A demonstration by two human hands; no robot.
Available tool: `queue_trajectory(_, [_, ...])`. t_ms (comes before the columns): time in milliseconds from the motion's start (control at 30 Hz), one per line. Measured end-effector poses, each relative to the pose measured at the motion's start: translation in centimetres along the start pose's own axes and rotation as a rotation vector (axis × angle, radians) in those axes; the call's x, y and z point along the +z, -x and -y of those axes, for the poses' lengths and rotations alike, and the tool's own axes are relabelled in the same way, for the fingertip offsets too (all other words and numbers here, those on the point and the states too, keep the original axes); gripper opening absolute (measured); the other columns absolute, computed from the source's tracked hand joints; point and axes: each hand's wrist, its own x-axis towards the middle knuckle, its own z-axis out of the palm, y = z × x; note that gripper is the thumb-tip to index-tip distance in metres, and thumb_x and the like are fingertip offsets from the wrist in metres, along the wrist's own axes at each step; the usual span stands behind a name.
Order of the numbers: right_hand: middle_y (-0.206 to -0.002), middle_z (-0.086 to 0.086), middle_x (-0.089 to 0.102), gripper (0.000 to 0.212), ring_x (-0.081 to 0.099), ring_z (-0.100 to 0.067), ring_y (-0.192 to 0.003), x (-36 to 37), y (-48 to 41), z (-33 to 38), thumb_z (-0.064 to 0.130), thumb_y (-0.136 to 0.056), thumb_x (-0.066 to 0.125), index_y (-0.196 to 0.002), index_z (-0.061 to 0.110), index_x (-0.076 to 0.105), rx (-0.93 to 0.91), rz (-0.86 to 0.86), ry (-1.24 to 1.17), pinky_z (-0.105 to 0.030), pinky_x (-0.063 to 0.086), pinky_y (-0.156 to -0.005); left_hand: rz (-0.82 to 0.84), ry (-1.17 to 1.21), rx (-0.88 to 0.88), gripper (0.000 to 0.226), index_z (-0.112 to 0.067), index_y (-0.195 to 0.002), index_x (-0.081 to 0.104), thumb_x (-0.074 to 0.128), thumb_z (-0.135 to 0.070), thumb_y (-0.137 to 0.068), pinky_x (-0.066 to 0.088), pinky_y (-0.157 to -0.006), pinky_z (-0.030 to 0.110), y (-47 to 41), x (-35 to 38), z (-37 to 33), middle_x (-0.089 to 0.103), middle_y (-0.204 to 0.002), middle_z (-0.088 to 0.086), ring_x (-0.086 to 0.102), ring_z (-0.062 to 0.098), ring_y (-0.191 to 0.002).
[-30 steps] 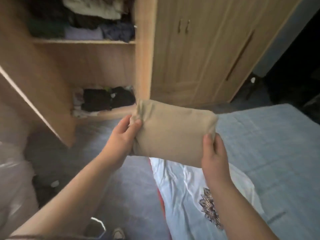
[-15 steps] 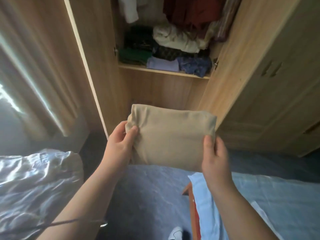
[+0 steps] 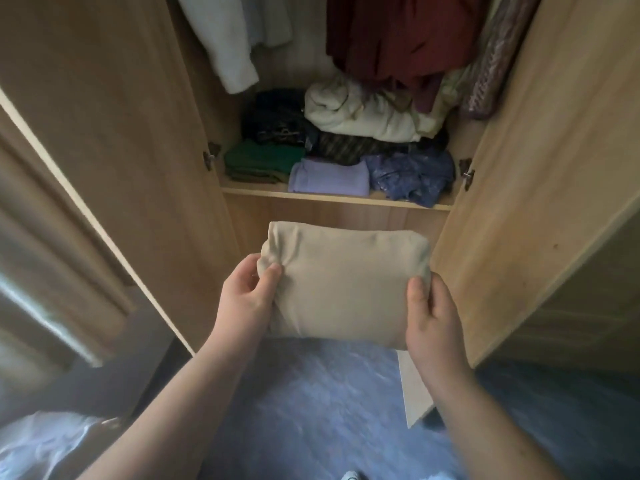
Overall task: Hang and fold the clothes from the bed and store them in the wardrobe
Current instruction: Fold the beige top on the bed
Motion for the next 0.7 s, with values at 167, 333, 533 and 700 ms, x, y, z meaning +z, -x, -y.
queue_trajectory(167, [-0.102,-0.004,0.066,0.034,0.062,-0.024,-0.095,4.8,-9.3,-1.5,0.041,-0.102,0.040,-0.115,0.015,0.058,0.038,0.071,-0.002,-0.040,0.049,-0.081,-0.105,-0.068,0.027,0.018,-0.025,-0.082,0.065,0.055,-0.039,-0.089,0.037,-0.052,0.014,-8.3,1.8,0.6,0.055,-0.064,-0.017,0.046,0.000,-0.059])
queue_trajectory(333, [-0.096,0.007,0.063,0.027,0.057,-0.006,-0.088,9.3,-15.7,-3.4,0.035,-0.101,0.043,-0.112,0.017,0.059,0.004,0.105,0.041,-0.015,0.037,-0.073,-0.144,-0.085,-0.055,0.019,-0.027,-0.081,0.068,0.055,-0.039,-0.087,0.041,-0.053,0.012,-16.1,2.1,3.5,0.062,-0.067,-0.013,0.051,-0.001,-0.060])
queue_trajectory(533, [-0.104,-0.008,0.066,0.030,0.061,-0.027,-0.098,13.7,-25.6,-7.7,0.030,-0.103,0.044,-0.114,0.007,0.059,0.096,0.072,0.158,-0.030,0.042,-0.079,-0.073,-0.114,-0.091,0.033,-0.014,-0.077,0.064,0.058,-0.045,-0.087,0.038,-0.049,0.017,-27.4,5.4,9.8,0.060,-0.062,-0.005,0.048,0.001,-0.055])
queue_trajectory(700, [-0.107,-0.011,0.063,0.032,0.060,-0.032,-0.102,19.8,-35.7,-9.2,0.034,-0.103,0.041,-0.115,0.009,0.056,0.174,0.023,0.196,-0.036,0.046,-0.086,0.007,-0.203,-0.125,0.021,-0.022,-0.082,0.064,0.060,-0.037,-0.096,0.042,-0.053,0.009,-40.0,7.5,13.0,0.068,-0.073,-0.005,0.061,-0.004,-0.064])
